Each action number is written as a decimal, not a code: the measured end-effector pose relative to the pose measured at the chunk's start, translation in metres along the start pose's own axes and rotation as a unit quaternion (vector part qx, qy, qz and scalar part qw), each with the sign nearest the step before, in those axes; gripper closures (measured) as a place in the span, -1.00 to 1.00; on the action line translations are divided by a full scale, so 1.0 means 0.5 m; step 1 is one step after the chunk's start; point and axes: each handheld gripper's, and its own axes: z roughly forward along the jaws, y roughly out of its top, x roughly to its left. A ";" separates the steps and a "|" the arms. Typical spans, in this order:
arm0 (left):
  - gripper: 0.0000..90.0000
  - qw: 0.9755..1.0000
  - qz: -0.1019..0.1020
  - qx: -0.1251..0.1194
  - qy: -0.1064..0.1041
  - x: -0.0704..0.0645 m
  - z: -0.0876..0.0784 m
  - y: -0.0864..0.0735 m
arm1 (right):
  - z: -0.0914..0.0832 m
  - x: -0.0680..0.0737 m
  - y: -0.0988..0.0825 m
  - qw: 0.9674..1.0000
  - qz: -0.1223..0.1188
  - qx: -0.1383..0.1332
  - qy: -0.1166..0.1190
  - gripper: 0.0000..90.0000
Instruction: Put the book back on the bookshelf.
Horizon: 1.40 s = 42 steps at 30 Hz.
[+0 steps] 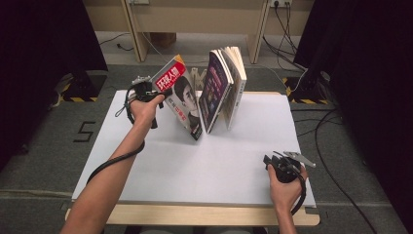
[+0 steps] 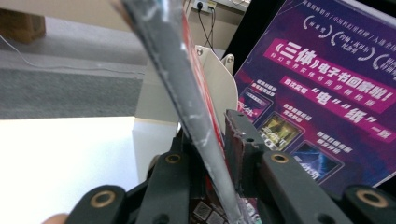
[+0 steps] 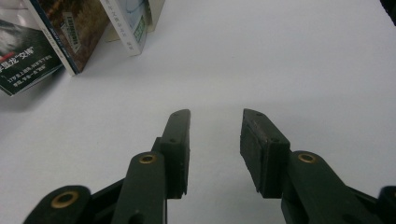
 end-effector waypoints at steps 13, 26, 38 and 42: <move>0.91 1.000 0.012 0.013 -0.023 -0.039 -0.009 0.025 | 0.000 -0.005 0.000 1.000 0.003 0.001 0.002 0.39; 0.92 0.991 0.123 -0.045 -0.004 -0.112 -0.005 0.081 | -0.002 -0.005 0.001 1.000 0.004 -0.002 0.000 0.39; 0.91 0.985 0.154 -0.075 0.029 -0.082 0.019 0.039 | -0.005 -0.007 0.003 1.000 0.007 -0.003 0.001 0.40; 0.90 0.986 0.147 -0.073 0.035 -0.067 0.009 0.028 | -0.006 -0.008 0.004 1.000 0.007 -0.006 0.000 0.40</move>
